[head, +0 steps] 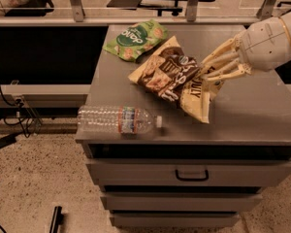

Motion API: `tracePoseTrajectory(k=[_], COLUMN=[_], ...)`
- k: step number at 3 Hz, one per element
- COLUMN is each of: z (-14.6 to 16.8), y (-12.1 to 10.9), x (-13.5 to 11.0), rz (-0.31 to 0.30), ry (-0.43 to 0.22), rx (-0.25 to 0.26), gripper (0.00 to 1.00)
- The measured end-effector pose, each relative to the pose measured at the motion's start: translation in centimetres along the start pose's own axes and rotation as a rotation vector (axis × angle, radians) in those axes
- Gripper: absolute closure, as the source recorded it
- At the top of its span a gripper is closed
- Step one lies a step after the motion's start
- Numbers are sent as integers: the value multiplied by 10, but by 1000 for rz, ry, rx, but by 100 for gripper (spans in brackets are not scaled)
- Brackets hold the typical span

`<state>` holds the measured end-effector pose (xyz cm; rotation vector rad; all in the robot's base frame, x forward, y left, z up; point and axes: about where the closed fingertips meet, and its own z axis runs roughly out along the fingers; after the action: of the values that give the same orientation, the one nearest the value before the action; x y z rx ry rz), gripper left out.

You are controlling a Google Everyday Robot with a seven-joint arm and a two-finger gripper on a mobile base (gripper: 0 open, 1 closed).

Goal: Move brown chip bag near water bottle

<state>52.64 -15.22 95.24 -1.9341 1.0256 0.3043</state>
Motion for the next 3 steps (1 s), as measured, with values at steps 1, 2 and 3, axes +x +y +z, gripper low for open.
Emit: tracePoseTrajectory(k=[1, 2, 3], z=[12, 14, 16], y=[11, 10, 9], x=[-6, -6, -6], rz=[-18, -19, -19], ry=[-39, -41, -43], rx=[-46, -46, -46], gripper=[100, 83, 61])
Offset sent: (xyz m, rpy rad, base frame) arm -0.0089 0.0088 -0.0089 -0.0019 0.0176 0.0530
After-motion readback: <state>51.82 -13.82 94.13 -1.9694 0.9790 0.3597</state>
